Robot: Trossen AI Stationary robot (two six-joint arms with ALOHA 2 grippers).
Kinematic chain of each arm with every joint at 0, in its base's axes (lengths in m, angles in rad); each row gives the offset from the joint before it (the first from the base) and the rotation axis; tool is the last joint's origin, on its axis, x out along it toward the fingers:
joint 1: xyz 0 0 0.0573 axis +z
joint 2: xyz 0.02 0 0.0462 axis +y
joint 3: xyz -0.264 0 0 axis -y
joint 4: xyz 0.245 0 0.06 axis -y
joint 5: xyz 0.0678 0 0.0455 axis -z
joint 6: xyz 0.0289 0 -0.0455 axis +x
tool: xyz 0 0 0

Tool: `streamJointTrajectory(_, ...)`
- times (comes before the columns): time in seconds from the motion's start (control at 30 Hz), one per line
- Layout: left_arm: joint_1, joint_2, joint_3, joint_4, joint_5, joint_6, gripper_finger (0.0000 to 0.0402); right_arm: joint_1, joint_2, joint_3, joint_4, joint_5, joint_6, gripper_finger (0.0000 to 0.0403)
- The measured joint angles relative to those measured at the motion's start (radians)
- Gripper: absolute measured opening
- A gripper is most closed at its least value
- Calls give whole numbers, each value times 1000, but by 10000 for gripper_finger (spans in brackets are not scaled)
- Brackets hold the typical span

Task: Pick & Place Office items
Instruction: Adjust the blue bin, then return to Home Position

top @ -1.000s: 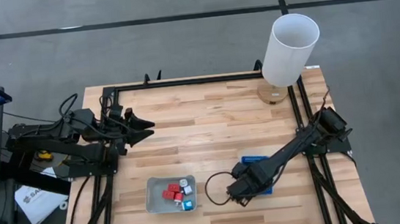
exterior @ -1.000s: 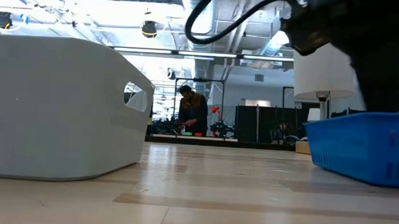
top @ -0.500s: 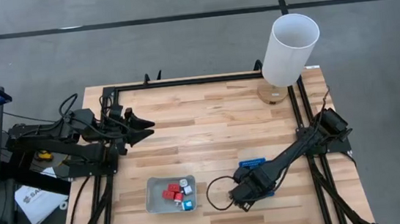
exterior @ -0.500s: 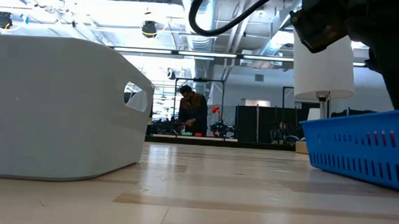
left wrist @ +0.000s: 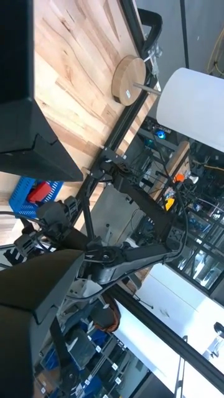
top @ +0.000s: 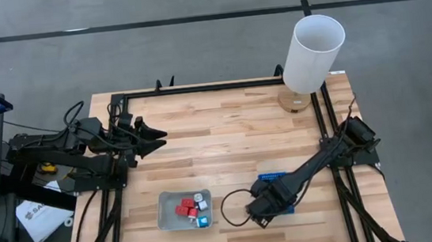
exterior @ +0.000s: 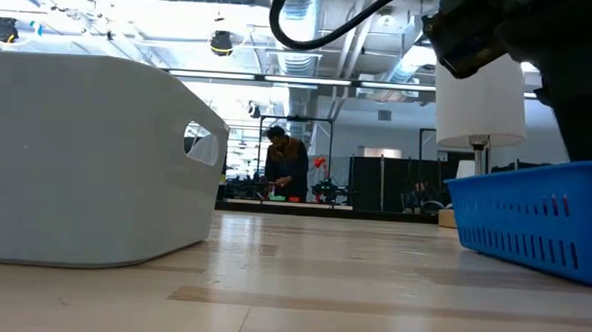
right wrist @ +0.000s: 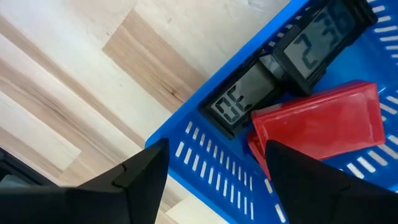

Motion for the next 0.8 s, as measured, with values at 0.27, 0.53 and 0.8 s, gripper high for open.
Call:
streamJointTrajectory(0.27, 0, 0, 0, 0, 1, 1, 186, 1, 0, 0, 5, 3, 0, 258)
streamJointTrajectory(0.53, 0, 0, 0, 0, 3, 7, 186, 33, -5, 0, -3, 22, 48, 260)
streamJointTrajectory(0.8, 0, 0, 0, -3, 3, 10, 186, 43, -52, 0, -75, 92, 65, 260)
